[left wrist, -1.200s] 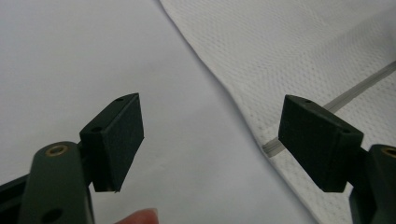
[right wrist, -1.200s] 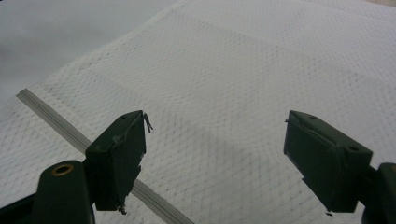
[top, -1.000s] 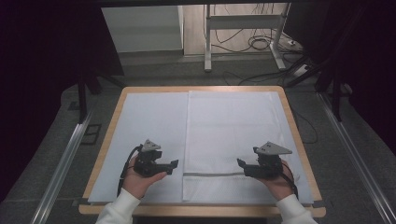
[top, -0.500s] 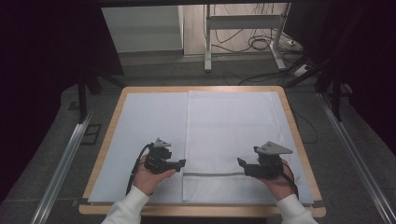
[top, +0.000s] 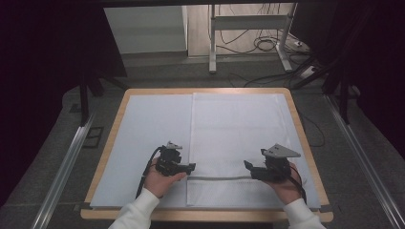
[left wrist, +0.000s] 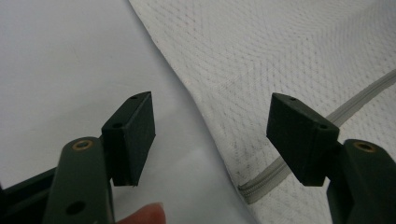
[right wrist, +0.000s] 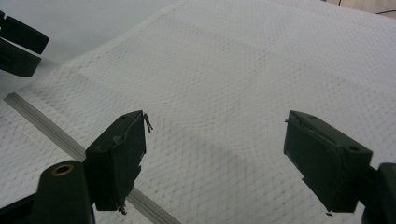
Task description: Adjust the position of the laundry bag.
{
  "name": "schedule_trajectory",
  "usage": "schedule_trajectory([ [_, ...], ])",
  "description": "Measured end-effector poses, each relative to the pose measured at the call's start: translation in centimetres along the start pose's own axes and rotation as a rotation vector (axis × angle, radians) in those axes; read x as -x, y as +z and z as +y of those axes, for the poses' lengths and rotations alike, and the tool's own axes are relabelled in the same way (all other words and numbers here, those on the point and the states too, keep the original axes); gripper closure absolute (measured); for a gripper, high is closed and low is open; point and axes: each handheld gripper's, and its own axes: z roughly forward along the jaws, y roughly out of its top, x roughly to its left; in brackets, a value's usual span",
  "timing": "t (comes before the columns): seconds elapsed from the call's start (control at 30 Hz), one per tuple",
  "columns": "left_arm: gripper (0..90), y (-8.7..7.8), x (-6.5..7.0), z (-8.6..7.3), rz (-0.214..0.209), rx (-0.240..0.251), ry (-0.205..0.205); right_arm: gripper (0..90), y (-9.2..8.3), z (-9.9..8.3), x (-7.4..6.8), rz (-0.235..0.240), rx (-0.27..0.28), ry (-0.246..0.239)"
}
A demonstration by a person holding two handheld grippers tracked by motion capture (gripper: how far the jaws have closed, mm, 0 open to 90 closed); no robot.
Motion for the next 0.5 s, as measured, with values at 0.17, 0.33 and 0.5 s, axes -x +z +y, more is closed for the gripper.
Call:
schedule_trajectory([
  [0.17,36.5,0.6,0.0,0.1,-0.006,-0.013,-0.005,20.6,0.0,0.0,0.1,-0.002,0.000,0.002],
  [0.33,40.5,1.3,0.3,0.3,-0.019,-0.030,-0.005,20.6,0.0,0.0,0.0,-0.004,0.001,-0.002],
  [0.5,41.8,1.5,0.1,0.2,-0.024,-0.038,-0.015,20.6,-0.1,0.1,-0.1,-0.005,0.004,-0.007],
])
